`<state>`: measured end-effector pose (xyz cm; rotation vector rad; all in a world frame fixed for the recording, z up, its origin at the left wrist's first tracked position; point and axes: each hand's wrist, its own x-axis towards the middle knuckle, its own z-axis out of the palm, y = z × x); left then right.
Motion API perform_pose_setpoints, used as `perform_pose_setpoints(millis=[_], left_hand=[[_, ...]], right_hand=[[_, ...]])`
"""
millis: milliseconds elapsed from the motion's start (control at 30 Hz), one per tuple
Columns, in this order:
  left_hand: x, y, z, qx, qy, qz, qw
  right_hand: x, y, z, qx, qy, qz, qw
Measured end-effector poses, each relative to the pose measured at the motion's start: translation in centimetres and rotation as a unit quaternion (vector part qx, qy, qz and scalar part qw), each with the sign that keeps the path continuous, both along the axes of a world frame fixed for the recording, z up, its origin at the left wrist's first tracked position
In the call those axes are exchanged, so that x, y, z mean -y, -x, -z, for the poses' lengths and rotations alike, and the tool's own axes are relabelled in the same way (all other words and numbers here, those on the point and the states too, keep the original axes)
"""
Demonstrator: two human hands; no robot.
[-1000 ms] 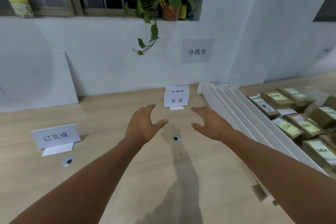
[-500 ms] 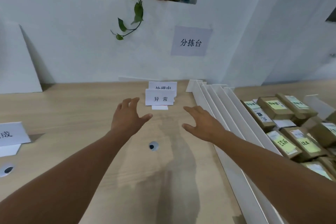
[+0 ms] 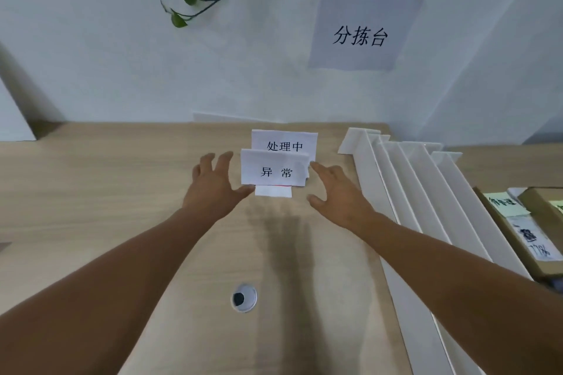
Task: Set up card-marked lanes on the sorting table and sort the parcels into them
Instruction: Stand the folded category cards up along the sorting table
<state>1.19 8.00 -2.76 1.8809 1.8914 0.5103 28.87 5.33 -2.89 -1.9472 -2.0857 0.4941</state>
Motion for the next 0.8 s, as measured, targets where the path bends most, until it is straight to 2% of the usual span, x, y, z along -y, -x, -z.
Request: perform_pose_setpoints(millis=[267, 433, 633, 800], left_hand=[[-10.8, -4.5, 8.8, 0.048, 0.025, -0.005, 0.998], [-11.1, -5.8, 11.9, 0.061, -0.053, 0.005, 0.997], [-5.7, -3.1, 8.1, 0.079, -0.074, -0.015, 0.994], [1.6, 4.7, 3.7, 0.077, -0.079, -0.058, 0.992]], right_hand=[[-11.0, -0.4, 9.5, -0.055, -0.017, 0.034, 0.998], [-11.7, 0.2, 13.0, -0.092, -0.046, 0.052, 0.993], [-6.9, 2.5, 9.2, -0.111, -0.079, 0.038, 0.99], [-1.4, 9.7, 4.3, -0.103, -0.081, -0.018, 0.991]])
